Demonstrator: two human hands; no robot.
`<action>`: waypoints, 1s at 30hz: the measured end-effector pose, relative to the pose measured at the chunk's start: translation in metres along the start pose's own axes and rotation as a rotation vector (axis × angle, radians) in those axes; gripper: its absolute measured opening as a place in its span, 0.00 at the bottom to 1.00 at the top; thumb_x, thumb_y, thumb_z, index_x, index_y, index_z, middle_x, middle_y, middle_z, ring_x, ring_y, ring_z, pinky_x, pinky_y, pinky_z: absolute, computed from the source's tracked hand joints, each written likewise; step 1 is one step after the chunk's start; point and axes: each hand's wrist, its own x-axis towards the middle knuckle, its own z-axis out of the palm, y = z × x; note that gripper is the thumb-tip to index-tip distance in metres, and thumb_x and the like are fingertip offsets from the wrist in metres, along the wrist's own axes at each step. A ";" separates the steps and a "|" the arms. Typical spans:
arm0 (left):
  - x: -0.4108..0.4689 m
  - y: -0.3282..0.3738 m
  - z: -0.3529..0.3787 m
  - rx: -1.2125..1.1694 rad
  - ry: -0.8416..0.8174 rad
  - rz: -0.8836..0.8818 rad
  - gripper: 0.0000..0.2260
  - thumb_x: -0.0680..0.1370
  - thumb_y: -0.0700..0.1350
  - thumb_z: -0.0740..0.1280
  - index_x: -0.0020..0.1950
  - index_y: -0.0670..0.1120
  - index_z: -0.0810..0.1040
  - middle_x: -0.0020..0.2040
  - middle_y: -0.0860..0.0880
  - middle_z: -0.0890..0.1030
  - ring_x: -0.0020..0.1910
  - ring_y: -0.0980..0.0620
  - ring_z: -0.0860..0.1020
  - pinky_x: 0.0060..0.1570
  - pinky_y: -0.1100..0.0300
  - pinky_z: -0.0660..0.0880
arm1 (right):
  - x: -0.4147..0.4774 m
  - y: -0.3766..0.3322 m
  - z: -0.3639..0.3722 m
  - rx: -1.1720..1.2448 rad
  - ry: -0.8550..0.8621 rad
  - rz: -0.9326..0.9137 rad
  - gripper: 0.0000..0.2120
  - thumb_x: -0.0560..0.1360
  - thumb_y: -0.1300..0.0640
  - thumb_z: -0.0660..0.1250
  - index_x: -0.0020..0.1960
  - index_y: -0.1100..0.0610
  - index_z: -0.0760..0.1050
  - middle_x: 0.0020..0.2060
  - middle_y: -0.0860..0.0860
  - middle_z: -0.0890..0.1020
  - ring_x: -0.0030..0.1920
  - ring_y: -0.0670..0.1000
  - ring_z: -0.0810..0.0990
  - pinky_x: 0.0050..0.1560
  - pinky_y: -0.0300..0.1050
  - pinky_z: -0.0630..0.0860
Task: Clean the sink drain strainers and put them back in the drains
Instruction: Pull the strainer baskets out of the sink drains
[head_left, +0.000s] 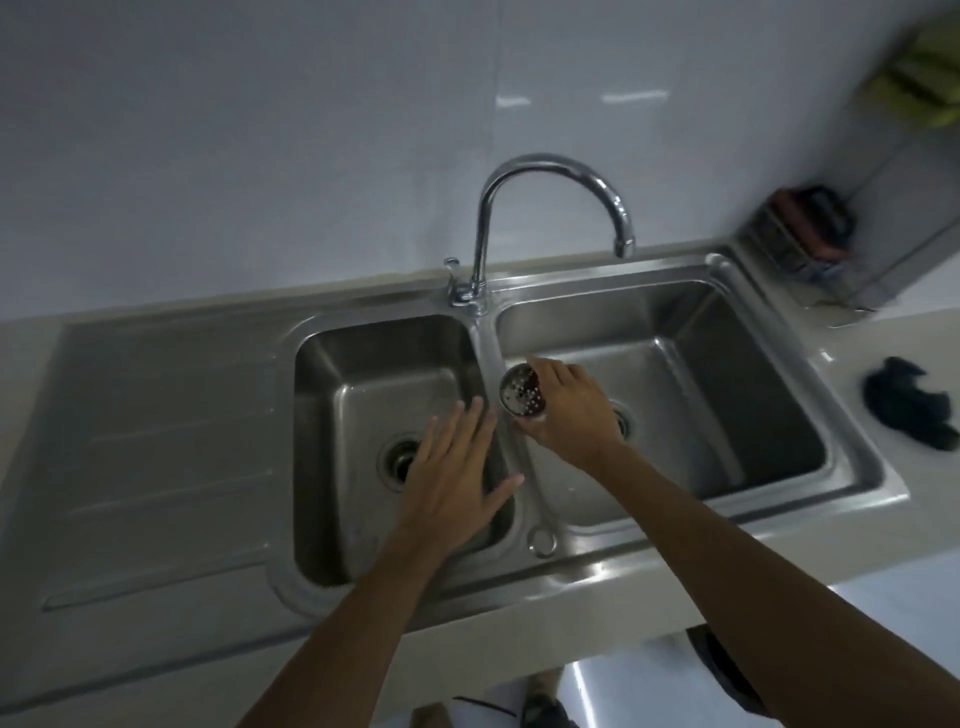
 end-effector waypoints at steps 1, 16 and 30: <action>0.008 0.015 0.005 -0.014 0.003 0.049 0.40 0.82 0.72 0.48 0.85 0.46 0.55 0.85 0.46 0.51 0.85 0.45 0.51 0.83 0.44 0.47 | -0.007 0.017 -0.004 -0.003 -0.020 0.026 0.41 0.71 0.38 0.74 0.76 0.56 0.65 0.69 0.54 0.75 0.67 0.59 0.73 0.66 0.56 0.72; 0.061 0.058 0.073 0.091 -0.091 0.259 0.35 0.85 0.66 0.52 0.83 0.43 0.61 0.83 0.44 0.61 0.83 0.46 0.58 0.82 0.46 0.55 | -0.019 0.154 0.098 0.059 -0.477 0.024 0.44 0.71 0.46 0.76 0.79 0.60 0.59 0.72 0.61 0.67 0.70 0.66 0.68 0.67 0.58 0.70; 0.066 0.057 0.081 0.116 -0.084 0.276 0.34 0.84 0.68 0.54 0.81 0.46 0.66 0.81 0.46 0.67 0.81 0.46 0.63 0.80 0.45 0.57 | -0.015 0.160 0.134 0.020 -0.603 -0.080 0.37 0.71 0.51 0.76 0.73 0.59 0.63 0.65 0.60 0.69 0.64 0.65 0.72 0.57 0.59 0.77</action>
